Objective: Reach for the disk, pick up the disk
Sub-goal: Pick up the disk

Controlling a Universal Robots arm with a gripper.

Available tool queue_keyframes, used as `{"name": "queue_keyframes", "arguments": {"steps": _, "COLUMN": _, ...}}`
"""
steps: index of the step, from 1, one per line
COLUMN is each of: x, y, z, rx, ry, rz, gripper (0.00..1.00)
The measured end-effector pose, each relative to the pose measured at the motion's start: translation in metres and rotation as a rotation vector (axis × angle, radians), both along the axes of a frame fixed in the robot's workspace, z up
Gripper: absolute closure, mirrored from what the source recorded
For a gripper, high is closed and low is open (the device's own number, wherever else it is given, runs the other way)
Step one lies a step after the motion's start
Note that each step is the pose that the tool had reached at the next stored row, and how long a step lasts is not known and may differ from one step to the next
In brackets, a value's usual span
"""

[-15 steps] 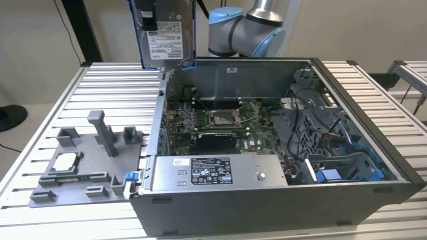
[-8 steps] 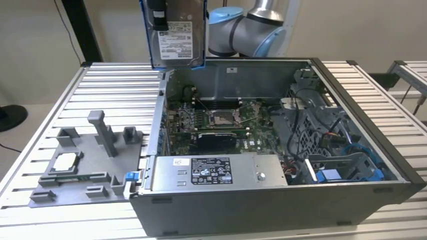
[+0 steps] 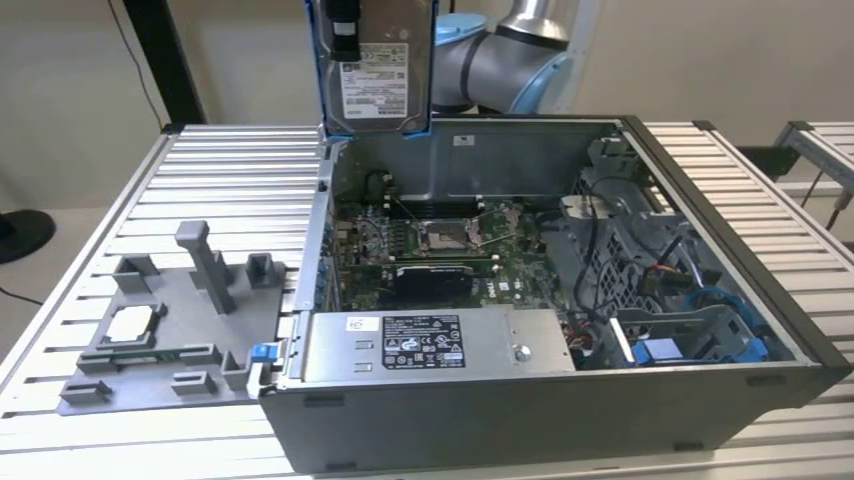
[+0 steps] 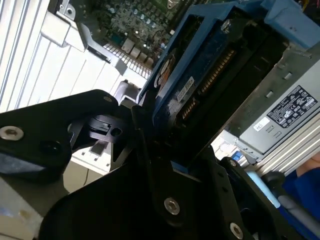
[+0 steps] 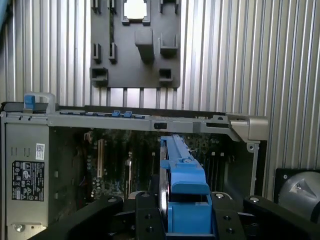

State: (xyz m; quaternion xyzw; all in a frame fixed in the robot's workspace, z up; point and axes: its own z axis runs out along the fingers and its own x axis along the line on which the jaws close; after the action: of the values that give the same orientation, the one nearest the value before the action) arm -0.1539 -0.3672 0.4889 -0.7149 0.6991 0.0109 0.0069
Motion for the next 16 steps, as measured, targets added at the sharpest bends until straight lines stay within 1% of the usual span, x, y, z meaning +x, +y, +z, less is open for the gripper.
{"name": "queue_keyframes", "arguments": {"steps": 16, "x": 0.035, "y": 0.0, "z": 0.0, "rx": 0.0, "ry": 0.0001, "rz": 0.0, "gripper": 1.0}}
